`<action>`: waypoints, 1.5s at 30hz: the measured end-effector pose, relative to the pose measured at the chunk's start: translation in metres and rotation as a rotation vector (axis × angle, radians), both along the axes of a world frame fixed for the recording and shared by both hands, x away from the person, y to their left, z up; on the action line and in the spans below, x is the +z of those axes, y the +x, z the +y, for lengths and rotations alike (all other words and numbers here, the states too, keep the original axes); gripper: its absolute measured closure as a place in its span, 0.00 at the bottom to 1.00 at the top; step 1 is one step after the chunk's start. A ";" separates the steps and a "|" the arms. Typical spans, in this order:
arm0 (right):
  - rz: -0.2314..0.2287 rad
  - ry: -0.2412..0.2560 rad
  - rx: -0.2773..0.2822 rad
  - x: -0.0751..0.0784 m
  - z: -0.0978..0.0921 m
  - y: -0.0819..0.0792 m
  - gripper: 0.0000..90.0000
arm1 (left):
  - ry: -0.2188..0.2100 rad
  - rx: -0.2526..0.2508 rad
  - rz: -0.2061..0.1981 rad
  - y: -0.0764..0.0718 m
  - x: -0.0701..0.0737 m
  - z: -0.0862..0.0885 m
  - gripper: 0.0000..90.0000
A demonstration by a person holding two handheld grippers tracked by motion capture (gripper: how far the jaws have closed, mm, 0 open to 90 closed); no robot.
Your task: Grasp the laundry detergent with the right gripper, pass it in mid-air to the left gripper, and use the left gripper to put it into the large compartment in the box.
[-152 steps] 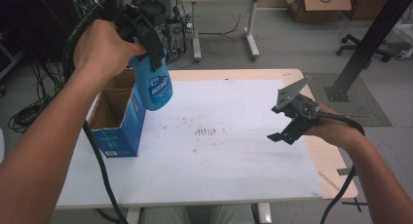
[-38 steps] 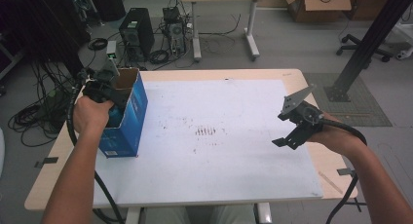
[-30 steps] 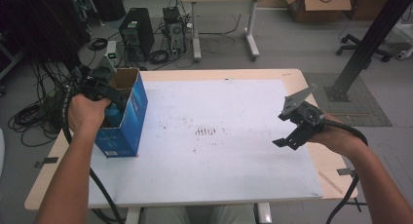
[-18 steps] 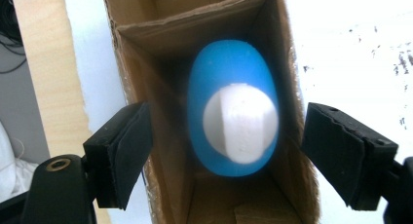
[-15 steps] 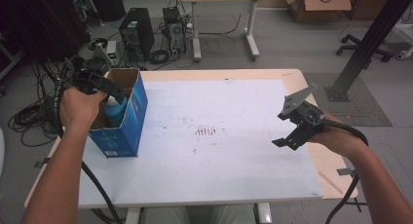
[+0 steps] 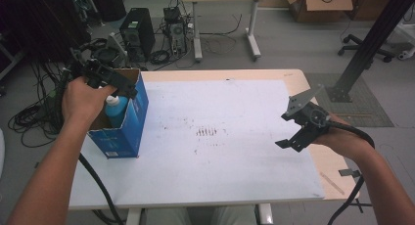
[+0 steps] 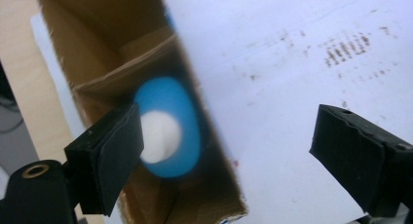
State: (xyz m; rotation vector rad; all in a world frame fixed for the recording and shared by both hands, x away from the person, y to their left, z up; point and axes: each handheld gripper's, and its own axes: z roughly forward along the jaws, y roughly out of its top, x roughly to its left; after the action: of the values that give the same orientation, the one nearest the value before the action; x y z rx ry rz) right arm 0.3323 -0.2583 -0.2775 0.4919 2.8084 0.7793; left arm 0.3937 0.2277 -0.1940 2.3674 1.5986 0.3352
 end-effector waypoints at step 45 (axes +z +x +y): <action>0.008 0.002 -0.006 0.003 0.002 -0.003 0.11 | 0.013 -0.412 -0.053 -0.011 0.026 -0.104 0.08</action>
State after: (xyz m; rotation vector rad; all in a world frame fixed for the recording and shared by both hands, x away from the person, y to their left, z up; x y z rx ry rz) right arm 0.3290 -0.2561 -0.2743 0.5049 2.8124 0.7811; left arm 0.3830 0.1236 -0.1678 2.5929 1.0502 0.3169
